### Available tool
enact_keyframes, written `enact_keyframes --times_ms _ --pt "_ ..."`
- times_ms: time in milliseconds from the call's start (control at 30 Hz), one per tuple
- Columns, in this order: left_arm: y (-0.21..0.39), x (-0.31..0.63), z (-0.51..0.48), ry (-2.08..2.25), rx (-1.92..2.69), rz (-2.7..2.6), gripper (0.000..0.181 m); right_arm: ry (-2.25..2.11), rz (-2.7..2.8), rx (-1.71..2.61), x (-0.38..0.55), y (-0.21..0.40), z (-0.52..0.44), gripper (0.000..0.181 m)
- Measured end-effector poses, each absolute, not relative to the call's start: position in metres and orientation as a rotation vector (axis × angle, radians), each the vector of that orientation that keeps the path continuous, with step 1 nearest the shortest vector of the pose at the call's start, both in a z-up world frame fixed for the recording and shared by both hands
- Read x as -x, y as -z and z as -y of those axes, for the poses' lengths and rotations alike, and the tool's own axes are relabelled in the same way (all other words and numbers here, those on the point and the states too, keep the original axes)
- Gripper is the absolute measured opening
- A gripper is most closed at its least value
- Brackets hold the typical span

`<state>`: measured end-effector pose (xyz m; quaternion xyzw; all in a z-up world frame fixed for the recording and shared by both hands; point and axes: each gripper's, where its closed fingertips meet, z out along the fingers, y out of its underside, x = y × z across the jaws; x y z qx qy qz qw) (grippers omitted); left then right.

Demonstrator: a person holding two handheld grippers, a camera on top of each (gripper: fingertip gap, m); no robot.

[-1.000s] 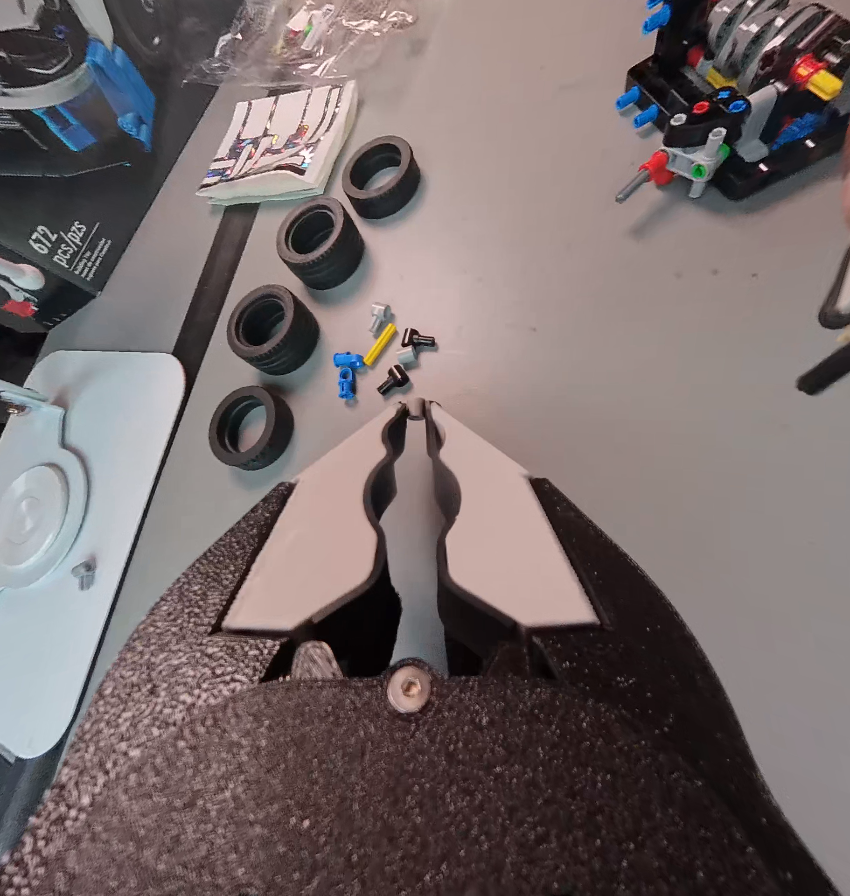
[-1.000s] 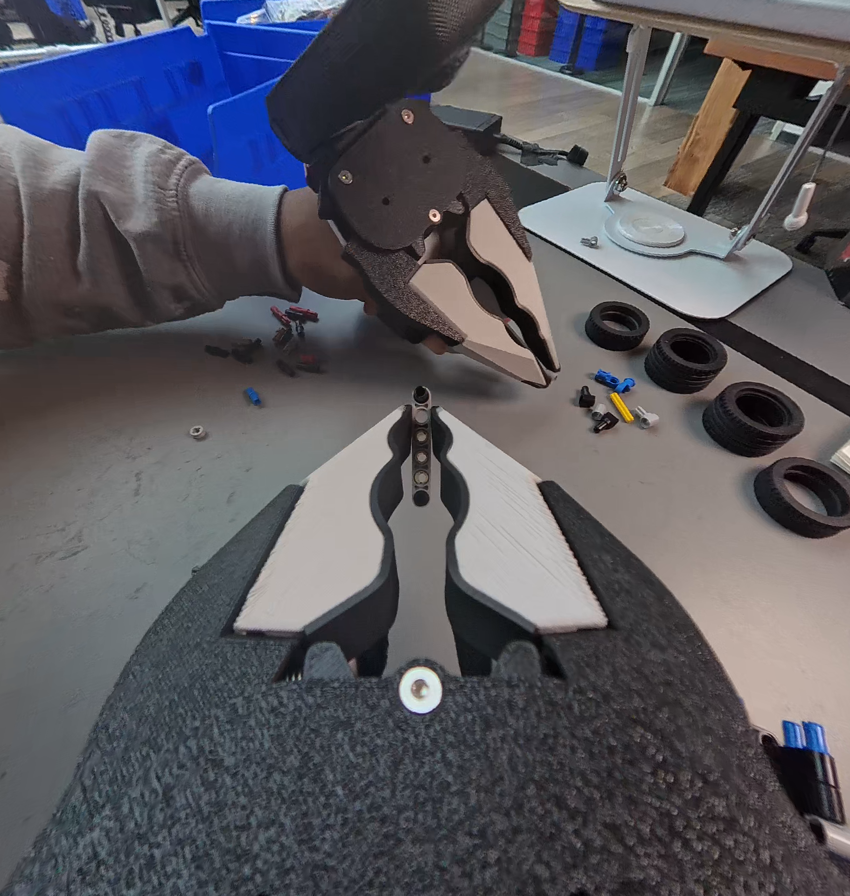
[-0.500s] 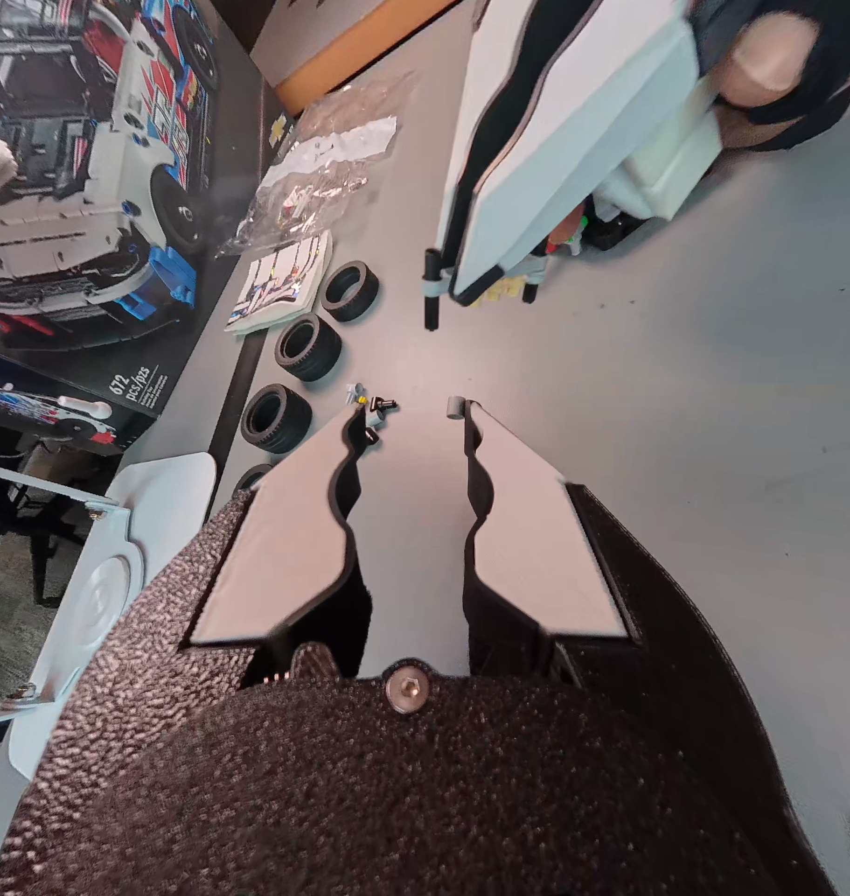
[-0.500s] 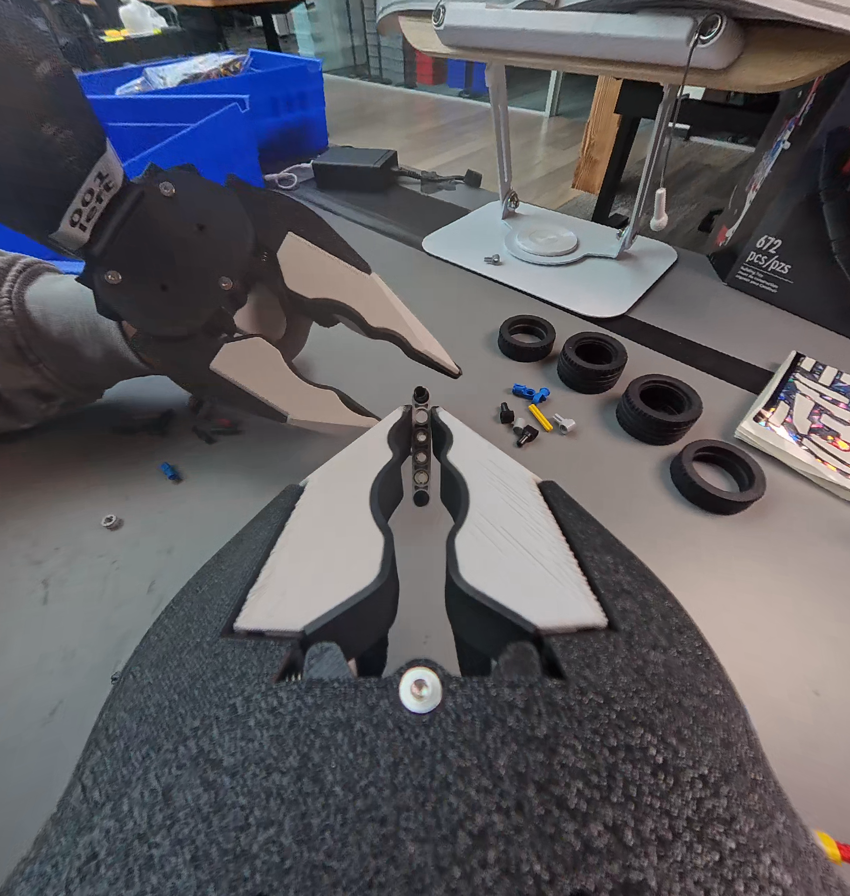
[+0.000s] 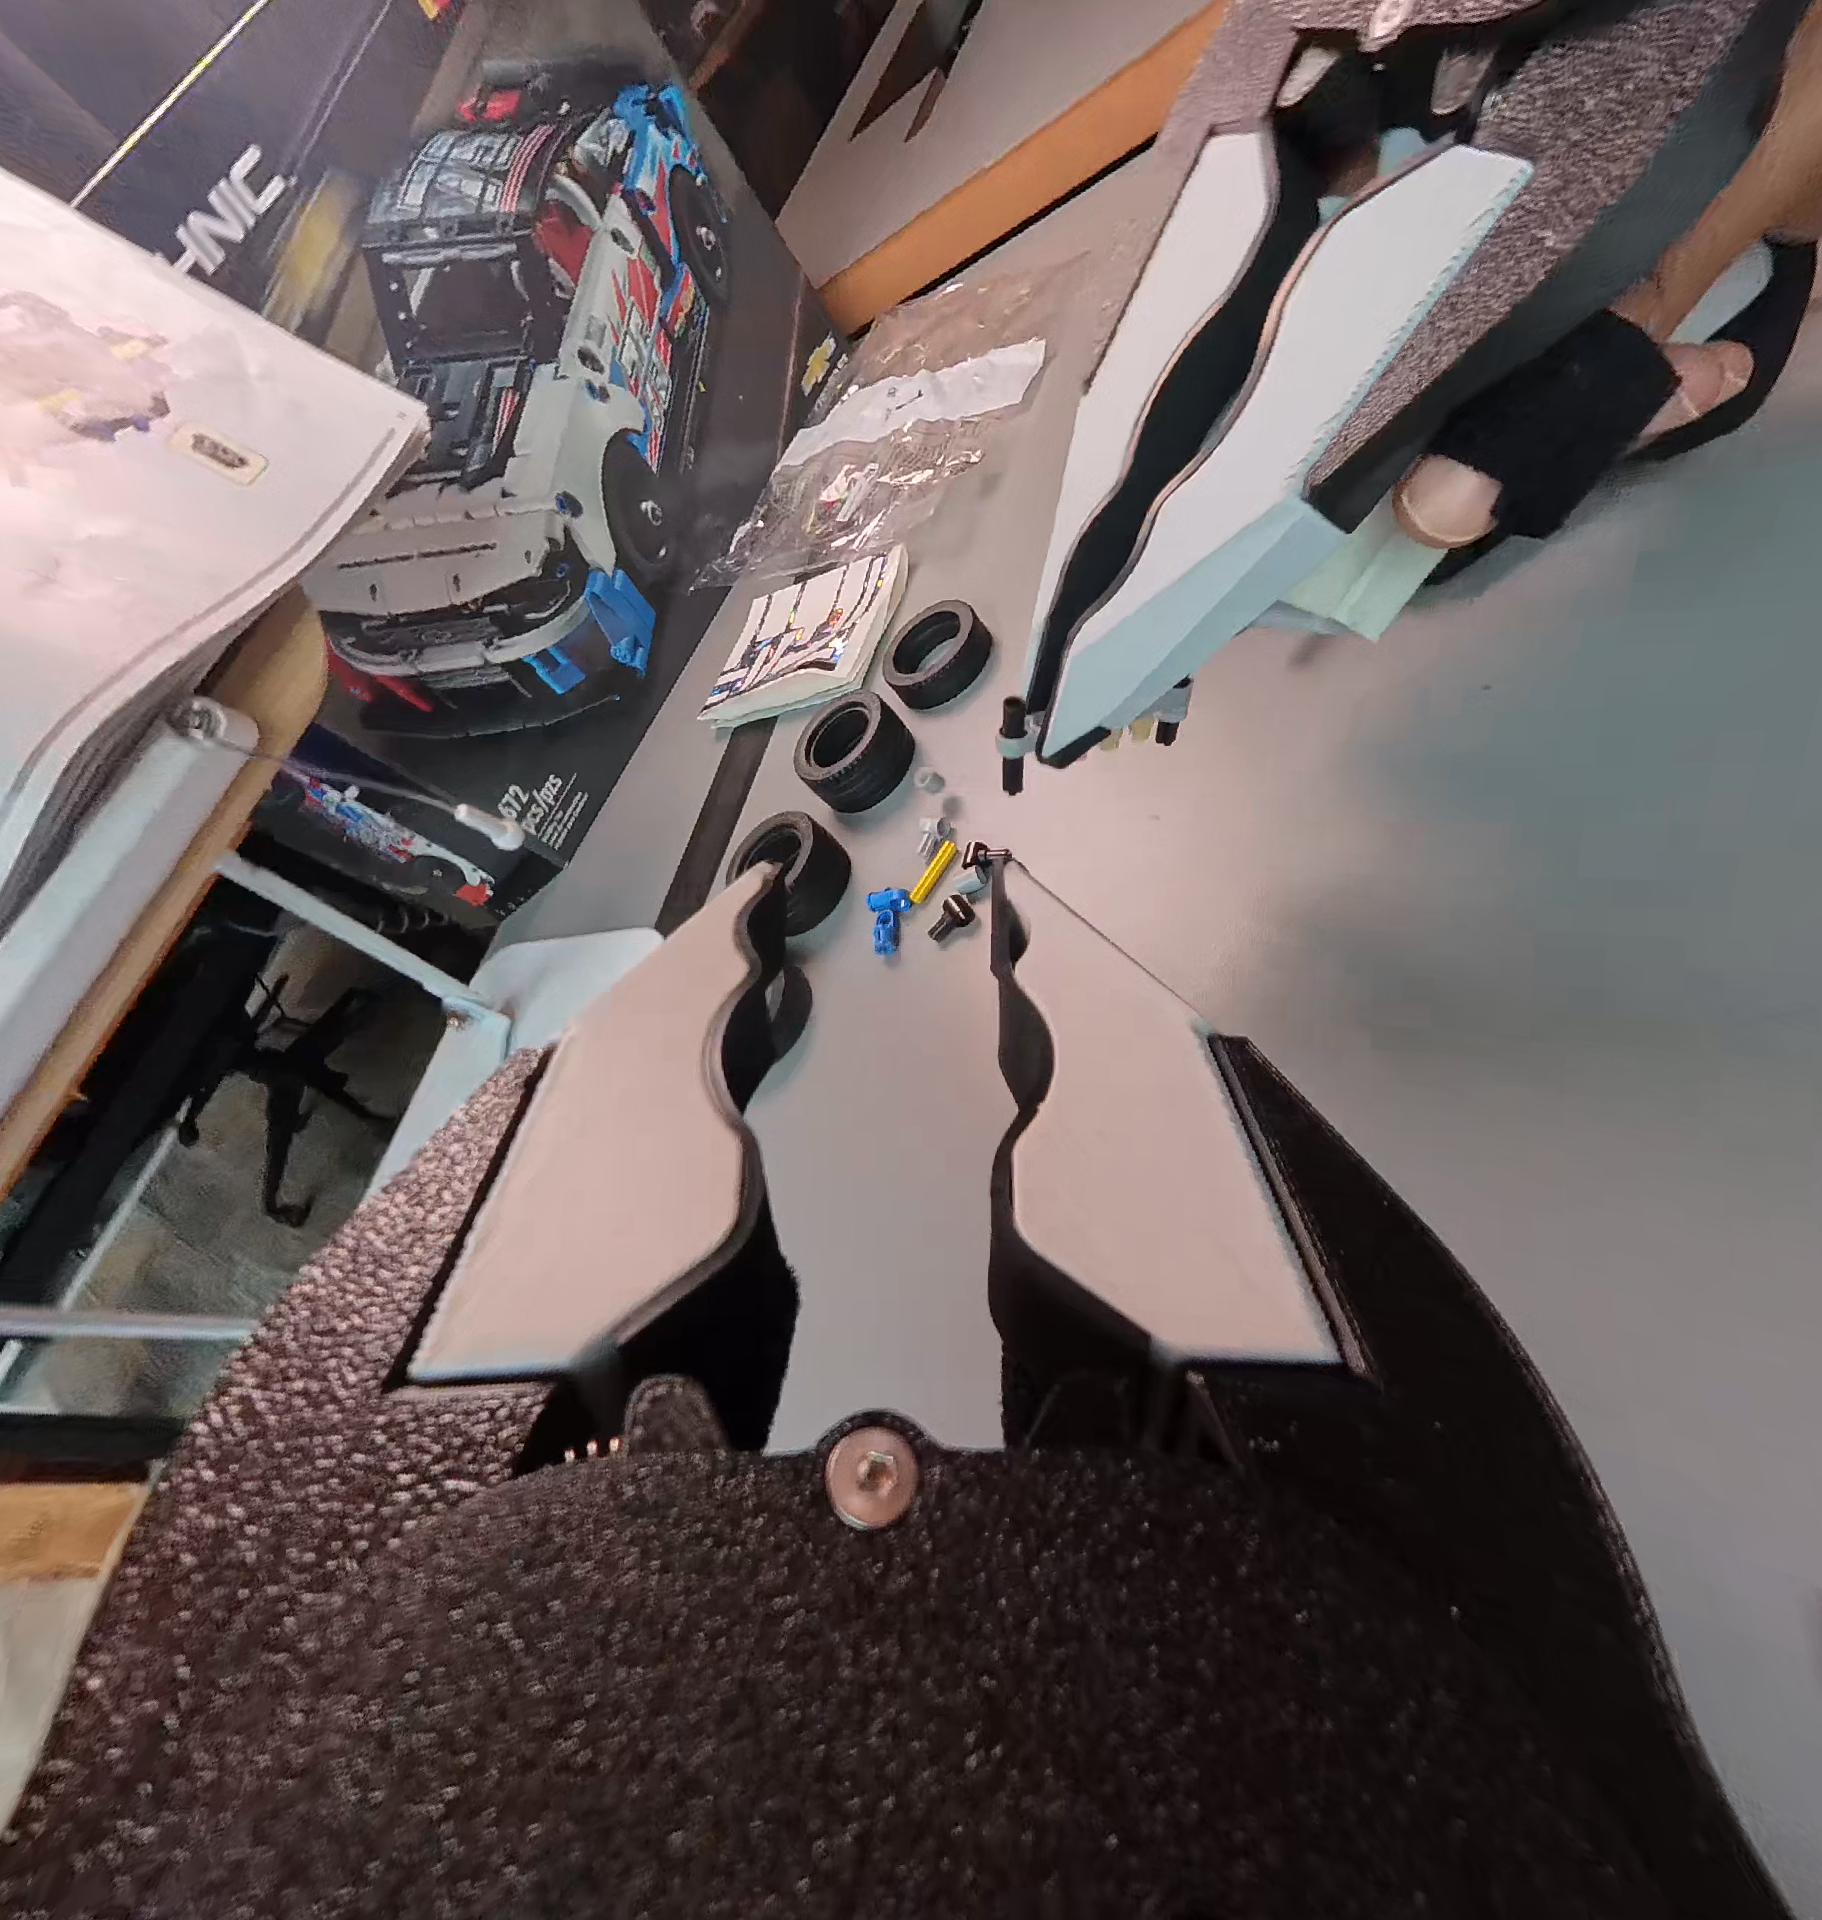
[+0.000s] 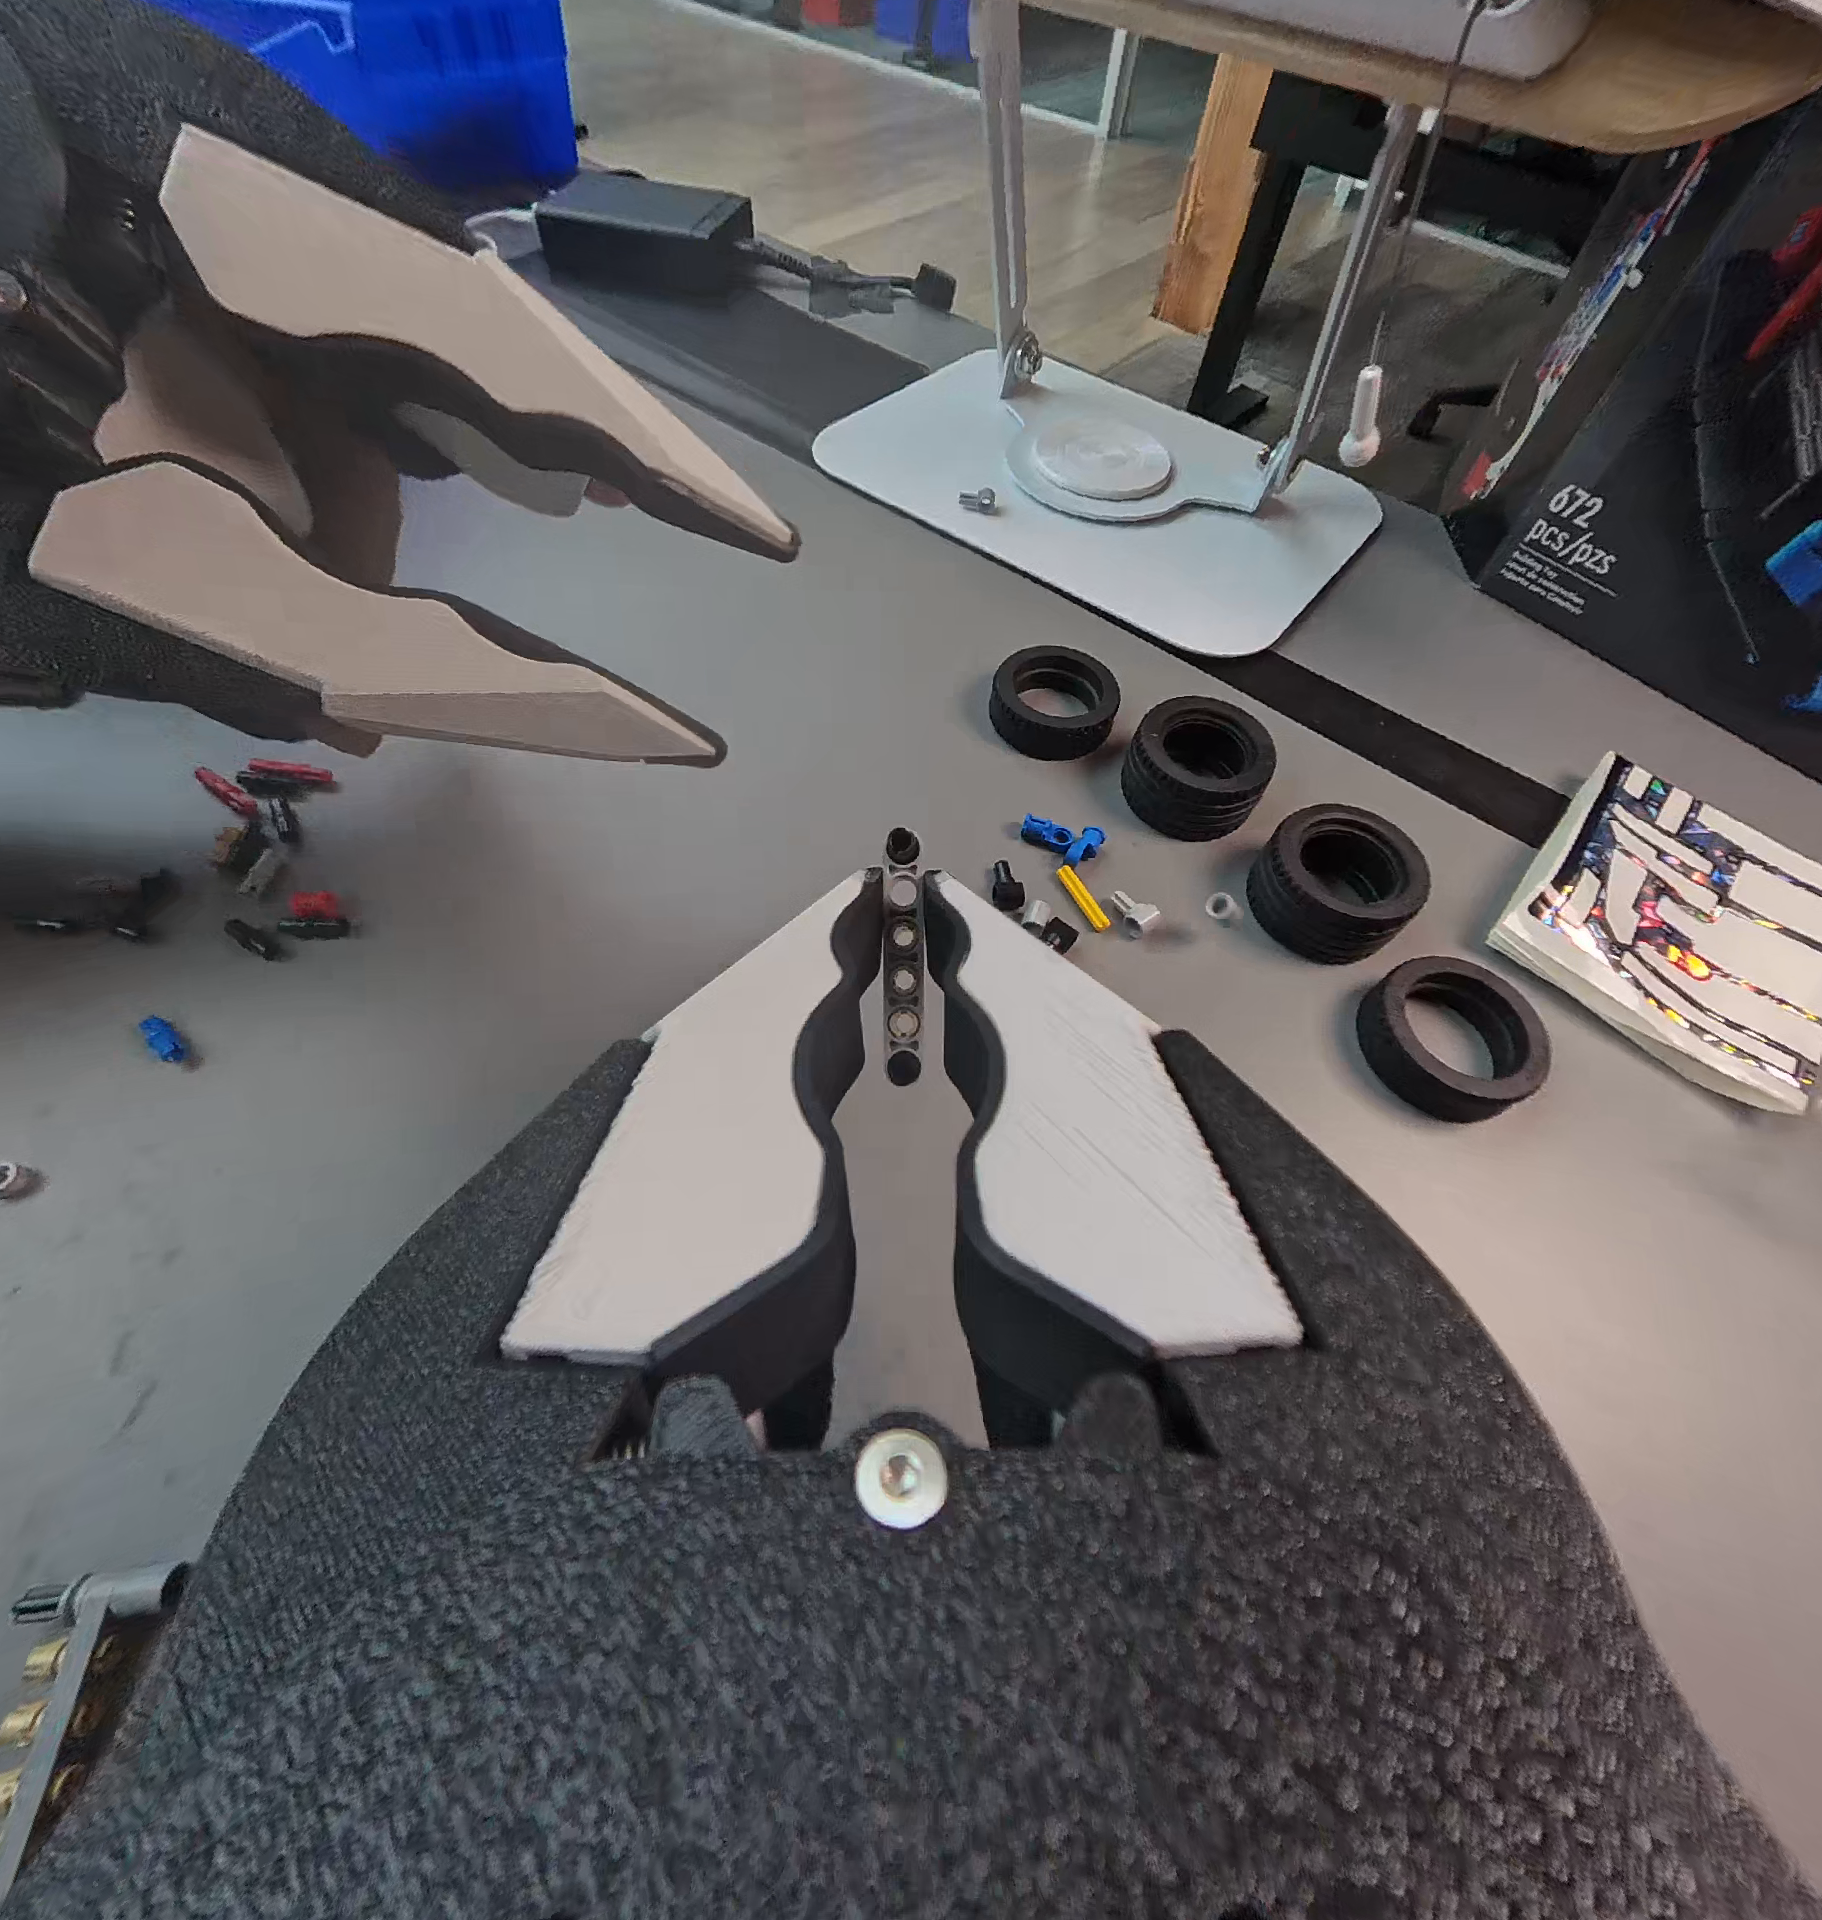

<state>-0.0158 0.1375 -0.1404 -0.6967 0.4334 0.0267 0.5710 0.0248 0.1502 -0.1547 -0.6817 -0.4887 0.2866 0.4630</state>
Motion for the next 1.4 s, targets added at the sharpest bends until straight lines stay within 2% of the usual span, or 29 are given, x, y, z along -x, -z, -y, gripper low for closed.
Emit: enact_keyframes --times_ms 167,267,500,600,700,800,933,1233,1400 --pt "0.131 0.027 -0.101 0.229 1.768 -0.727 0.032 -0.806 0.976 1.597 -0.045 0.112 -0.16 0.007" --pt "0.122 0.029 -0.071 0.393 1.805 -0.588 0.036 -0.998 0.864 1.515 -0.055 0.081 -0.155 0.007" --pt "0.098 0.015 -0.002 0.833 1.683 -0.306 0.049 -1.864 0.857 1.383 -0.035 0.053 -0.067 0.007" --pt "0.094 0.003 0.021 1.017 1.645 -0.266 0.041 -2.09 0.852 1.389 -0.022 0.054 -0.038 0.006" --pt "0.094 -0.005 0.032 1.074 1.607 -0.328 0.025 -2.189 0.94 1.396 -0.008 0.06 -0.006 0.006" --pt "0.086 -0.009 0.04 1.129 1.555 -0.375 0.019 -2.22 1.081 1.38 0.0 0.067 0.026 0.007" --pt "0.079 -0.007 0.047 1.11 1.502 -0.404 0.021 -2.196 1.211 1.361 0.002 0.077 0.046 0.007" --pt "0.091 -0.006 0.046 0.991 1.572 -0.473 0.004 -2.144 1.294 1.374 0.001 0.091 0.049 0.007" --pt "0.095 -0.008 0.048 0.881 1.585 -0.559 0.003 -1.978 1.392 1.3 -0.001 0.095 0.052 0.007"
